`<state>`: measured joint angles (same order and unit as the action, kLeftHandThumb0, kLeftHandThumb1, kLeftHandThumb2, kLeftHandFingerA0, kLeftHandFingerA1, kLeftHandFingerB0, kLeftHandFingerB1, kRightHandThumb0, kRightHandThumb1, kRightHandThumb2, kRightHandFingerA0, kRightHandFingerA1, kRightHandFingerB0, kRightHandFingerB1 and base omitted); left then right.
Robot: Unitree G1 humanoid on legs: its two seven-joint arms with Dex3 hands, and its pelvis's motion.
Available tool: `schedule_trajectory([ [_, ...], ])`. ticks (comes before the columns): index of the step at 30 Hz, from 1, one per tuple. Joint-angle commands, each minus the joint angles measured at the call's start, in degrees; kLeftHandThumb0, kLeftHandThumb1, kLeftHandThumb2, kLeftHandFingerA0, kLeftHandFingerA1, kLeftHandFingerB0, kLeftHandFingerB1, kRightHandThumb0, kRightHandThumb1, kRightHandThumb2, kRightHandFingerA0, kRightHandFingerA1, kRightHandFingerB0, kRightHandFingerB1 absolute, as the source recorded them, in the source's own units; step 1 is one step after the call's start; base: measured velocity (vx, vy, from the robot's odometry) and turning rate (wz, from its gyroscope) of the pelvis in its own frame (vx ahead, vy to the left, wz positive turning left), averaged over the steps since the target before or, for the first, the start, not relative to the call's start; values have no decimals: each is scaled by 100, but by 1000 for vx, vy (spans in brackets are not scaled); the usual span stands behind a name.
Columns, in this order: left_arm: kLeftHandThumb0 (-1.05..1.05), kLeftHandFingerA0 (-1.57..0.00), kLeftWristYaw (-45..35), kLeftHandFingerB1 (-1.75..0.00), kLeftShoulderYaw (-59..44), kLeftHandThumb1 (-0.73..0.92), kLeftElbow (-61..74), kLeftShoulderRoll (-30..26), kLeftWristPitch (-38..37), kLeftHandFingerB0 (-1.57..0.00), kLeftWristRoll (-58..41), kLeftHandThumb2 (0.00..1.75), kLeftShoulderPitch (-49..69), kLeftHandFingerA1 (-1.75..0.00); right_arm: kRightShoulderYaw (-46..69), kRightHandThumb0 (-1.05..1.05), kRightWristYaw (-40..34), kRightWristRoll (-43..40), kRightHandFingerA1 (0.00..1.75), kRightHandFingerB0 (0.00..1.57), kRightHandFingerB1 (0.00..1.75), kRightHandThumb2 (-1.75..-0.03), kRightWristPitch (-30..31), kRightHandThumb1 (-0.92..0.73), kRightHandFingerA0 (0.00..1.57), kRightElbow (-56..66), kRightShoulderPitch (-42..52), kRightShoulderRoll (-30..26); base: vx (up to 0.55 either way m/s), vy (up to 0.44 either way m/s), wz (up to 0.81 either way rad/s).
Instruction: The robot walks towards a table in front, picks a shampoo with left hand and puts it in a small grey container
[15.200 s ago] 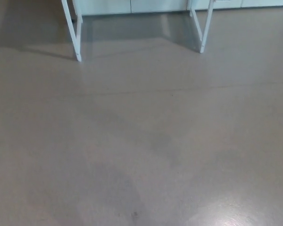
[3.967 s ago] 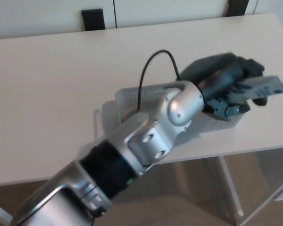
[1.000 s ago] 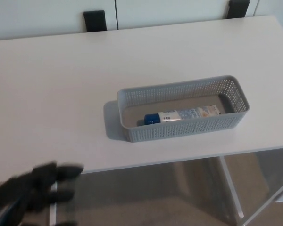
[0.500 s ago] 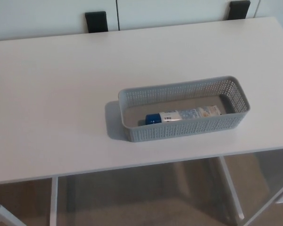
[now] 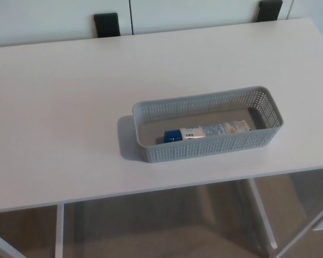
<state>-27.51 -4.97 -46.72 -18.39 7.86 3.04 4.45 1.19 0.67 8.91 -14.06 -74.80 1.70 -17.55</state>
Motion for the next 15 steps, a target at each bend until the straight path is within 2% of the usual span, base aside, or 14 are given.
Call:
schedule_trajectory([
  [1,-47,-59,2646,-53,700,49,-2083,88,-1271,-40,1124,83,-580,-65,29,-29,65,-19,49,58,42,-60,167,-69,74,-43,-41,-76,0,0,0],
  [5,-44,-58,2573,-52,872,50,-2272,44,-1377,-40,1115,83,-649,-64,-8,-28,119,10,48,57,42,-60,171,-69,74,-33,-55,-86,0,0,0],
  [6,-38,-64,2531,-39,880,62,-2315,30,-1385,-46,1078,58,-659,-60,-37,-29,96,38,48,58,42,-60,167,-69,74,-32,-34,-75,0,0,0],
  [10,-37,-63,2485,-41,973,62,-2447,6,-1527,-47,1030,58,-629,-58,-65,-30,63,57,48,57,41,-60,133,-69,73,-46,43,-65,0,0,0],
  [11,-44,-57,2479,-53,1028,49,-2474,1,-1572,-40,1045,83,-620,-65,-62,-31,50,57,48,58,41,-60,140,-68,74,-77,46,-67,0,0,0],
  [12,-45,-52,2450,-53,1062,51,-2513,-3,-1610,-37,1037,85,-615,-63,-49,-31,50,44,48,58,41,-59,149,-69,73,-103,50,-63,0,0,0],
  [15,-47,-51,2421,-53,1212,53,-2631,-48,-1725,-39,1074,86,-518,-62,-86,-32,67,62,49,57,41,-60,145,-68,74,-111,159,-53,0,0,0],
])
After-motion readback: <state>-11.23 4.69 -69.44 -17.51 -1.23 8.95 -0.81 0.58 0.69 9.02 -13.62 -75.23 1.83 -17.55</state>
